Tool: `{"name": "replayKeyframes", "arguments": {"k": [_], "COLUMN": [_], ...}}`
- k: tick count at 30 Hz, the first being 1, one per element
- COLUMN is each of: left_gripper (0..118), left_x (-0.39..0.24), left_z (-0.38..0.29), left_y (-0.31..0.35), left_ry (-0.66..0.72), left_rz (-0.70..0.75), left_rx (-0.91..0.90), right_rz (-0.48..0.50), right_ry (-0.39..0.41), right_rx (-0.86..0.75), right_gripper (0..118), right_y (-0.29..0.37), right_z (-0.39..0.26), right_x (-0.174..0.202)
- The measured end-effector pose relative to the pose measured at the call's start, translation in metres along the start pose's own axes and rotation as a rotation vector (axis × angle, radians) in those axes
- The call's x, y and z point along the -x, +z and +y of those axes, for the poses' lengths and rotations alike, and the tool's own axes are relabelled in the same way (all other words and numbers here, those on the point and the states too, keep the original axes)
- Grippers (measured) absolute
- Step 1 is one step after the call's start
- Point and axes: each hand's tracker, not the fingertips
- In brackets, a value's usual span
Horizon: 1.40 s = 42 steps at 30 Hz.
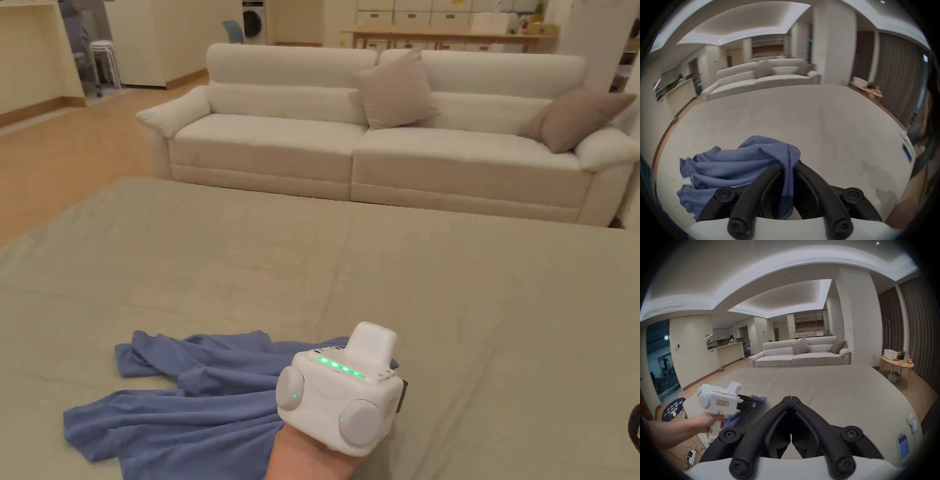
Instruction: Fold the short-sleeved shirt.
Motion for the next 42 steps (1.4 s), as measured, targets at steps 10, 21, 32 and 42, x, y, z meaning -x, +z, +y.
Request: {"name": "replayKeyframes", "arguments": {"k": [10,21,32,42], "left_gripper": [5,86,116,57], "left_x": [-0.276,-0.284,-0.051,0.037], "left_z": [-0.042,-0.068,-0.002,-0.064], "left_y": [-0.044,-0.037,0.250,0.397], "left_ry": [-0.123,-0.137,-0.047,0.089], "left_rz": [-0.356,-0.364,-0.017,0.402], "left_rx": [0.126,0.174,-0.537,-0.725], "right_rz": [-0.208,-0.254,-0.200,-0.215], "right_ry": [-0.015,-0.062,-0.012,0.037], "right_rx": [-0.022,-0.016,-0.050,-0.101], "right_gripper": [0,0,0,0], "right_y": [0.090,0.106,0.113,0.130], "right_z": [-0.012,-0.018,0.001,0.010], "right_x": [-0.085,-0.109,-0.064,-0.019]}}
